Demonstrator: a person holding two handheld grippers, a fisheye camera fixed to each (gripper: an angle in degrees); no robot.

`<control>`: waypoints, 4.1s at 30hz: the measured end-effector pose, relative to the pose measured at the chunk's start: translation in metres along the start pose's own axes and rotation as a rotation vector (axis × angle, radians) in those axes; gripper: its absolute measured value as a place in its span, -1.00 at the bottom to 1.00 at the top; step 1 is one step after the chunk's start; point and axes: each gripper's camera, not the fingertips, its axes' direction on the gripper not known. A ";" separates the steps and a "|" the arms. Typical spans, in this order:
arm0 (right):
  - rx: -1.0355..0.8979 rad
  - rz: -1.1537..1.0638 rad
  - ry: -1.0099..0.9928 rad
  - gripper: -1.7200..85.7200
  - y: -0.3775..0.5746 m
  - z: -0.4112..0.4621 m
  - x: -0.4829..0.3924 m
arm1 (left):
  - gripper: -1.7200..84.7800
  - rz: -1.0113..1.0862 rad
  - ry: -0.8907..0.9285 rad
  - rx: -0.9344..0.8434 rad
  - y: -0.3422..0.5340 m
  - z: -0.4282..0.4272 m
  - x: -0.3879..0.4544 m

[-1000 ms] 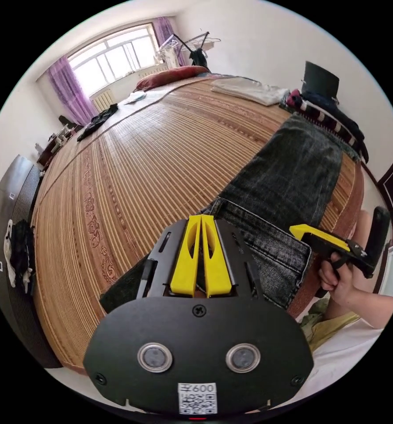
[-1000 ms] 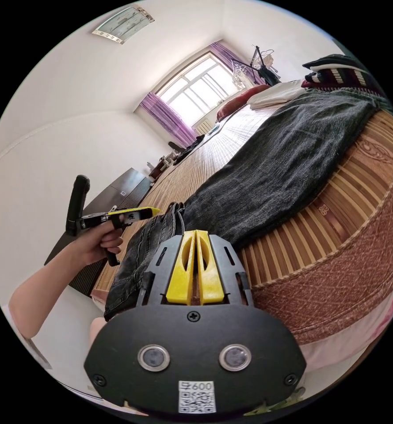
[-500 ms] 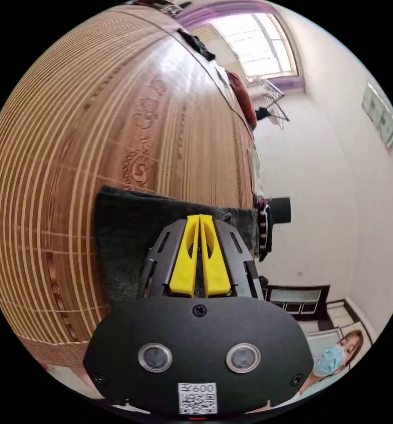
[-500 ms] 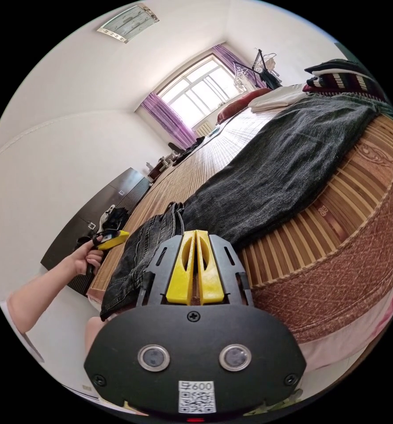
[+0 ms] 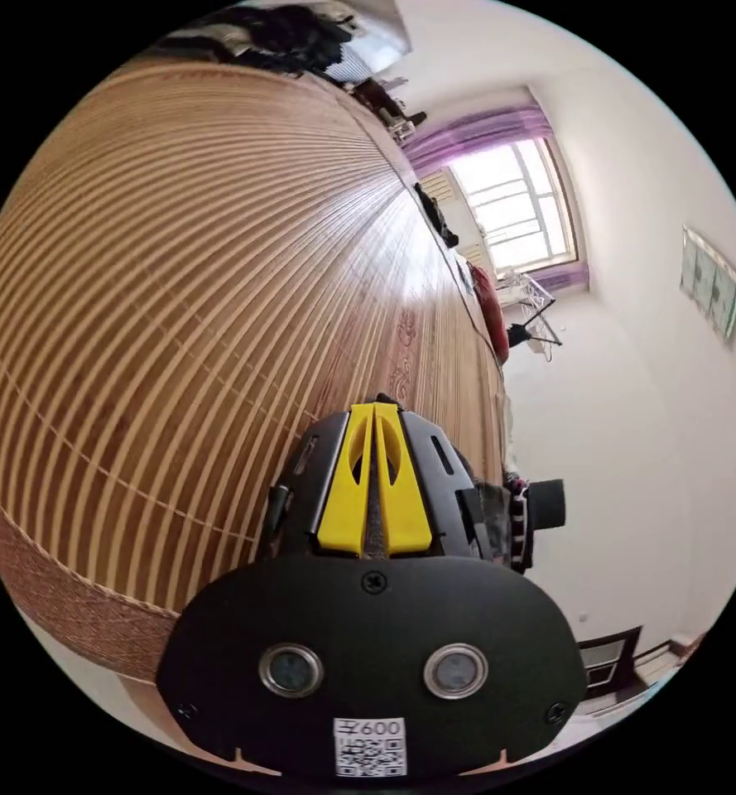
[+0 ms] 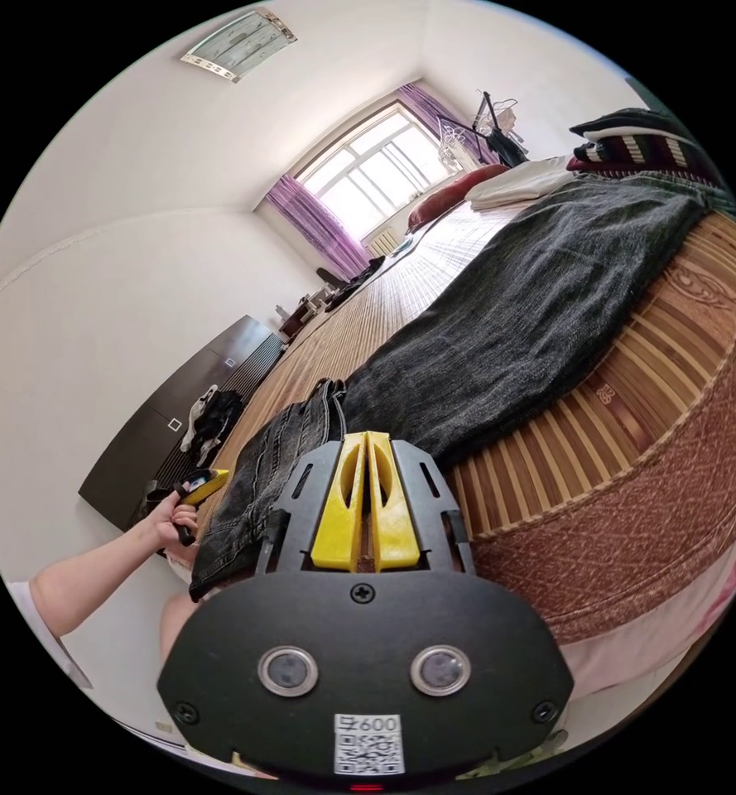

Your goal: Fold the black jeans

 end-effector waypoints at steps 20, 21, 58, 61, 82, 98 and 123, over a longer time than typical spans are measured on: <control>-0.001 0.004 -0.006 -0.98 -0.005 -0.017 0.001 | -0.95 0.522 -0.606 -0.141 0.121 0.154 0.068; 0.000 0.004 -0.006 -0.98 -0.004 -0.017 0.001 | -0.95 0.519 -0.588 -0.135 0.128 0.156 0.060; 0.004 0.022 -0.073 -0.98 0.029 -0.047 -0.051 | -0.96 1.049 -0.576 -0.189 0.581 0.273 -0.130; 0.011 0.006 -0.035 -0.98 0.037 -0.047 -0.068 | -0.96 0.987 -0.601 -0.085 0.602 0.261 -0.155; -0.223 -0.948 -0.002 -0.98 0.173 0.013 -0.306 | -0.94 1.006 -0.649 0.291 0.872 0.444 -0.328; -0.193 -0.885 -0.054 -0.98 0.188 0.020 -0.325 | -0.76 1.031 -1.071 0.382 0.992 0.500 -0.349; -0.157 -0.864 -0.077 -0.98 0.198 0.022 -0.324 | -0.92 1.797 -1.385 -0.137 0.957 0.573 -0.336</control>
